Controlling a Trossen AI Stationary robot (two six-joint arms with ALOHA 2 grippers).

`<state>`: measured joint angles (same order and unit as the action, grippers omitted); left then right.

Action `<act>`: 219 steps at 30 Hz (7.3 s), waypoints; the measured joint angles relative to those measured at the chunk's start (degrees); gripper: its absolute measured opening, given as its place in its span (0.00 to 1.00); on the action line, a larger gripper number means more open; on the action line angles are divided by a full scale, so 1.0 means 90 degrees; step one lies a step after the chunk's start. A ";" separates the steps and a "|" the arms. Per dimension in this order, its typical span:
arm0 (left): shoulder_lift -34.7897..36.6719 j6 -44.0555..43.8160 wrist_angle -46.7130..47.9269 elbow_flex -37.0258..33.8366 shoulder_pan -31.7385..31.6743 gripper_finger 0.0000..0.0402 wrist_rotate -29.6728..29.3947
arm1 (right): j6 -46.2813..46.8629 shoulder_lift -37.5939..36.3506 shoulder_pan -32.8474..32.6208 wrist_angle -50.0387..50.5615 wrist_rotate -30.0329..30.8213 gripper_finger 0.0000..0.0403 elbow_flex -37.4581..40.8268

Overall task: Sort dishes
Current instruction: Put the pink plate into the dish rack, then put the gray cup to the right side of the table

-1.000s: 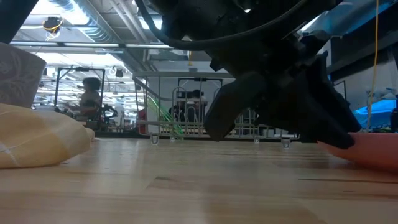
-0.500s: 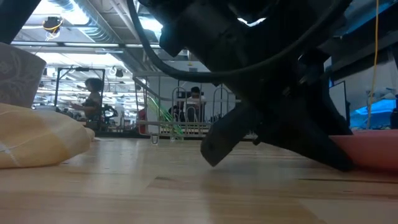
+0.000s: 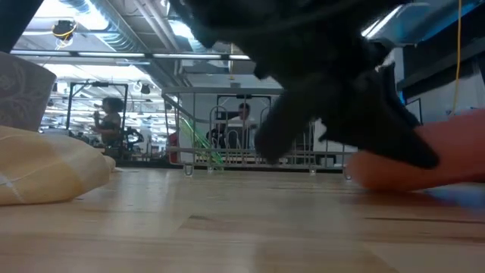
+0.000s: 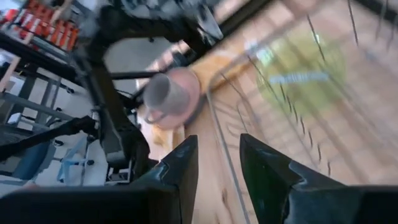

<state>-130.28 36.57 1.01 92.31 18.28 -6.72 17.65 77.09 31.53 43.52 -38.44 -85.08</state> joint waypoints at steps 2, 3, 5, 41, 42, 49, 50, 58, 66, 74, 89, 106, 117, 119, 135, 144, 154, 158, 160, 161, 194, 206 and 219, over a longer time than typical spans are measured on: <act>0.0172 -0.0379 0.0022 0.0000 -0.0002 0.01 0.0061 | -0.0178 -0.0086 0.0000 -0.0024 -0.0002 0.30 -0.0276; 0.0262 -0.0577 0.0017 0.0000 -0.0002 0.01 0.0064 | -0.0275 -0.0126 0.0000 -0.0007 0.0019 0.30 -0.0414; 0.0483 -0.0974 0.0017 0.0000 -0.0002 0.01 0.0071 | -0.0483 -0.0223 0.0000 -0.0021 0.0069 0.30 -0.0686; 0.4340 -0.7695 0.3628 0.0002 -0.0713 0.00 -0.3703 | -0.2903 -0.1918 0.0000 0.2045 0.2543 0.30 -0.1809; 0.4340 -0.7893 0.3738 0.0002 -0.0809 0.00 -0.3674 | -0.2907 -0.1915 0.0000 0.2040 0.2545 0.30 -0.1655; 0.4340 -0.8401 0.4096 0.0000 -0.1583 0.00 -0.2917 | -0.3190 -0.1922 0.0000 0.2027 0.2540 0.30 -0.0652; 0.4340 -0.8401 0.4092 0.0000 -0.1696 0.00 -0.2749 | -0.3208 -0.1918 0.0000 0.1990 0.2538 0.30 -0.0508; 0.4809 -0.7720 0.3656 0.0000 -0.2496 0.00 -0.1931 | -0.3350 -0.1918 0.0000 0.1462 0.2538 0.30 0.0557; 0.6170 -0.6831 0.3958 0.0001 -0.2887 0.00 -0.1796 | -0.3347 -0.1913 0.0000 0.0922 0.2536 0.30 0.1091; 0.8206 -0.7007 0.4671 -0.1490 -0.2798 0.00 -0.2426 | -0.3304 -0.1915 0.0000 0.0771 0.2535 0.30 0.1373; 1.0109 -0.9070 -0.3625 -0.8140 -0.2613 0.00 -0.2172 | -0.2378 -0.1910 -0.0007 -0.1397 0.1356 0.30 0.2682; 0.7686 -0.9519 -0.6790 -0.8519 -0.2611 0.00 -0.2106 | -0.1650 -0.1064 -0.1344 -0.5169 0.2181 0.30 0.4192; 0.6612 -0.9896 -0.7141 -0.8512 -0.2620 0.00 -0.2160 | -0.1662 -0.0264 -0.2028 -0.5673 0.2820 0.30 0.4192; 0.6611 -0.9795 -0.7123 -0.8512 -0.2620 0.00 -0.2221 | -0.1664 -0.0222 -0.2066 -0.5673 0.2822 0.30 0.4192; 0.6616 -0.9731 -0.6489 -0.8502 -0.2937 0.10 -0.2507 | -0.1657 -0.0213 -0.2259 -0.5634 0.2696 0.30 0.4190; 0.6613 -0.9664 -0.6453 -0.8502 -0.3199 0.23 -0.2783 | -0.1659 -0.0215 -0.2395 -0.5626 0.2652 0.30 0.4187; 0.6640 -0.9348 -0.5823 -0.8510 -0.3269 0.28 -0.2423 | -0.1659 -0.0215 -0.2392 -0.5606 0.2650 0.30 0.4187; 0.6745 -0.9327 -0.5805 -0.8510 -0.3423 0.28 -0.2417 | -0.1660 -0.0215 -0.2390 -0.5468 0.2650 0.30 0.4187; 0.6870 -0.9127 -0.5664 -0.8510 -0.3527 0.28 -0.2418 | -0.1659 -0.0215 -0.2387 -0.5421 0.2650 0.30 0.4185; 0.6938 -0.8973 -0.5553 -0.8510 -0.3577 0.28 -0.2421 | -0.1659 -0.0215 -0.2387 -0.5388 0.2650 0.30 0.4185; 0.7784 -0.6946 -0.4318 -0.8510 -0.3954 0.45 -0.1928 | -0.1676 -0.0215 -0.2378 -0.5279 0.2650 0.30 0.4185; 0.8794 -0.6524 -0.2717 -0.8510 -0.3956 0.50 -0.1990 | -0.1854 -0.0215 -0.2378 -0.4975 0.2651 0.30 0.4185; 1.0419 -0.6933 -0.1624 -0.8510 -0.3939 0.51 -0.1830 | -0.1856 -0.0215 -0.2378 -0.4985 0.2651 0.30 0.4185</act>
<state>-36.51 -25.83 -13.60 15.73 -17.17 -23.19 0.95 75.16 10.13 -1.34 -14.58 -47.42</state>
